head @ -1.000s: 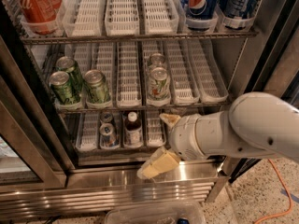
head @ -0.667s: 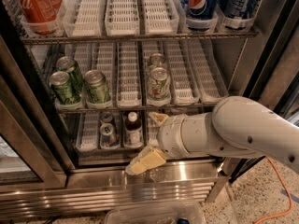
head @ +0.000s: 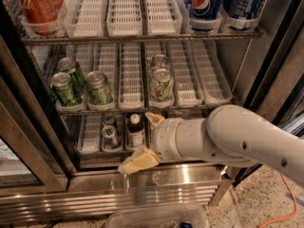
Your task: Pick green can from middle shelf of fridge
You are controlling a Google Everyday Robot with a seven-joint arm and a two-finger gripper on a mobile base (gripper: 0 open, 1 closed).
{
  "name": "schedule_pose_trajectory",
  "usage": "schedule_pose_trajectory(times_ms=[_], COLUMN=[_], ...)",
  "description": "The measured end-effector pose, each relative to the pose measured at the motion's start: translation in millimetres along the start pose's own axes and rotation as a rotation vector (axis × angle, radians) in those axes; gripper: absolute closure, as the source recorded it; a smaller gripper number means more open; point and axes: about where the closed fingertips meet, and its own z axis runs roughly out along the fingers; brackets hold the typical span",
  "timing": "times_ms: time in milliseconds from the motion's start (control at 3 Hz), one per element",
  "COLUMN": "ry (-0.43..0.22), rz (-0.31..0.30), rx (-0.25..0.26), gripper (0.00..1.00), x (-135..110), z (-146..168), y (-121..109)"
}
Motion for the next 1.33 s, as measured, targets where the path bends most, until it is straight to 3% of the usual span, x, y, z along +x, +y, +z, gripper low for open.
schedule_pose_trajectory(times_ms=[667,1333], ry=[-0.162,-0.275], rz=[0.029,-0.003], rx=[0.102,0.116], gripper=[0.0,0.0], x=[-25.2,-80.6], z=[50.7,63.6], y=[-15.2,-24.6])
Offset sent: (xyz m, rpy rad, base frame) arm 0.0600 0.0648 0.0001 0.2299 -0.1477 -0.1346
